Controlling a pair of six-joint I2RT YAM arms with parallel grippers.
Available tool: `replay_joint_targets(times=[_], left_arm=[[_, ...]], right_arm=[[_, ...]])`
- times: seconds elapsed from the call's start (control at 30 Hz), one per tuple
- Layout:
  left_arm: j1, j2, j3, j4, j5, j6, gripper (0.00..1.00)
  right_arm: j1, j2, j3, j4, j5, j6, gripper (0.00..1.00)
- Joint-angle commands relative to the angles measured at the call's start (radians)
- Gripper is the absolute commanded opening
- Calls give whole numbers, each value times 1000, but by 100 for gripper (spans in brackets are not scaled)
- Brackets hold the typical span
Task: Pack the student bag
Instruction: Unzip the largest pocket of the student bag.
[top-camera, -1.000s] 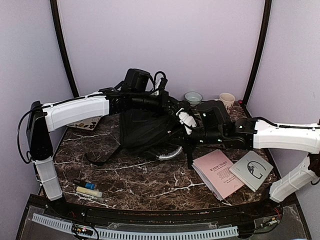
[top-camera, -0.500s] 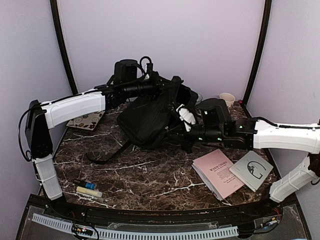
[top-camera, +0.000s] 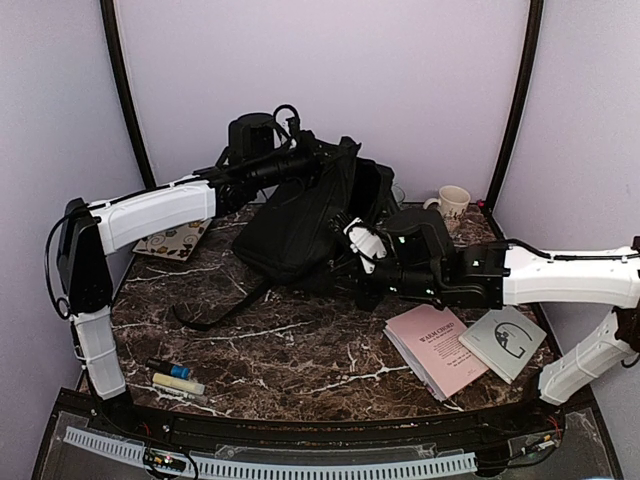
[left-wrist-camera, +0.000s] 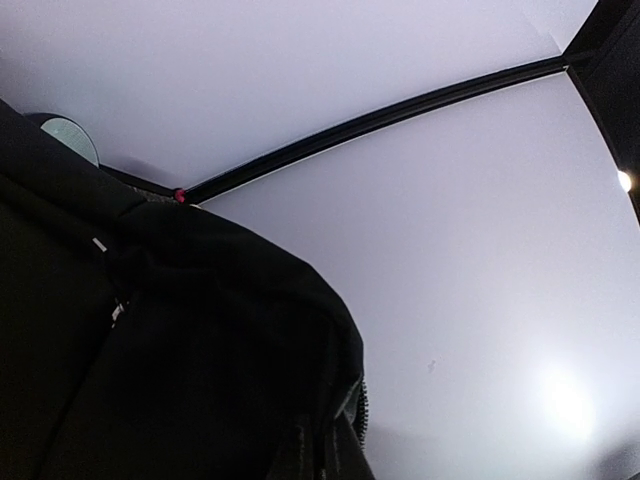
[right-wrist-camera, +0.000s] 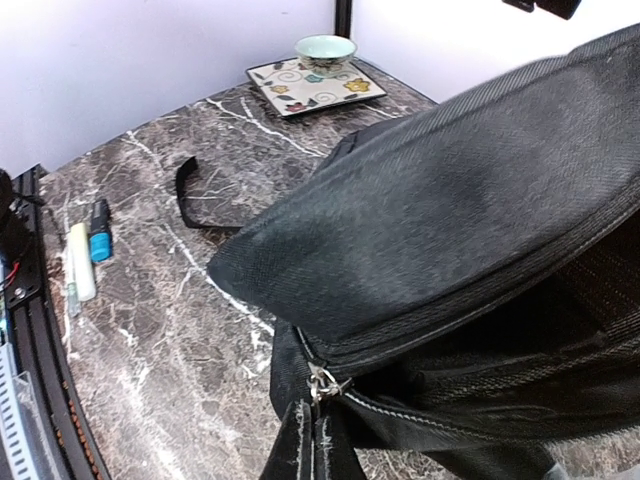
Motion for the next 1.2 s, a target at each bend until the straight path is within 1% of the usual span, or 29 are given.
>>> replay_joint_targets(times=[0.0,0.17,0.3,0.37,0.6,0.83,0.93,0.97,1.03,1.1,1.17], left_arm=[[22,-13,93,156,-51,-48,0],[22,11,124,187,-82,-78,0],[22,37,165,183,-109,-77,0],[22,46,183,180,-112,-83,0],[26,56,224,137,-87,-59,0],[32,42,217,92,-48,-37,0],[34,15,197,60,-33,18,0],[34,5,191,33,-25,48,0],[37,-24,168,-30,-6,117,0],[37,-68,116,-88,-2,197,0],[37,-117,53,-152,-10,280,0]], right_arm=[[42,56,-11,34,54,28,0],[56,109,-45,115,82,99,0],[79,160,-24,134,100,100,0],[87,180,-31,180,118,104,0],[89,271,-45,302,195,106,0],[89,284,-43,374,183,94,0],[88,286,-24,346,165,90,0],[89,281,-19,327,163,93,3],[89,251,-27,293,168,113,16],[88,201,-53,270,172,132,27],[89,143,-74,240,153,143,42]])
